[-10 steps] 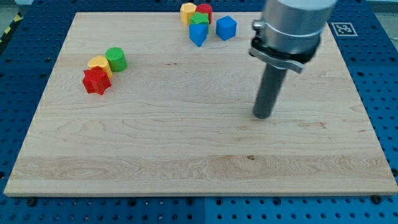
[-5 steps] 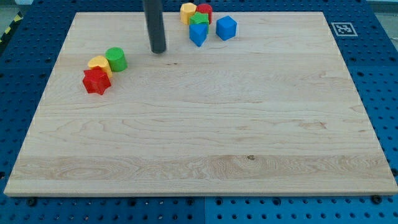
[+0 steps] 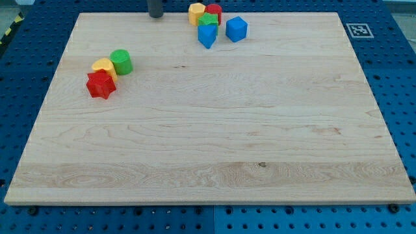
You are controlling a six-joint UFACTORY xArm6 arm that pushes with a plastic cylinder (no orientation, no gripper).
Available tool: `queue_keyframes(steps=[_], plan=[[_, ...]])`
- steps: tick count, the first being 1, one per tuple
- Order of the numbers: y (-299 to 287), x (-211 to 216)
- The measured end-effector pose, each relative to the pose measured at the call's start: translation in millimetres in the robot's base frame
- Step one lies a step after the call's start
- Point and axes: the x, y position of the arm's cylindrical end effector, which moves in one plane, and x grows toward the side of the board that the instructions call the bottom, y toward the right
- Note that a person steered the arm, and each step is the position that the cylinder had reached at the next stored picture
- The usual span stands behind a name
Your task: Push yellow hexagon along with red circle towards top right
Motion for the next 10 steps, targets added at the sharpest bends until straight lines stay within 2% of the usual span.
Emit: queue_keyframes(steps=[1, 3, 6, 10], plan=[[0.0, 0.0], [42.3, 1.0], [44.5, -0.4], [83.3, 0.0]])
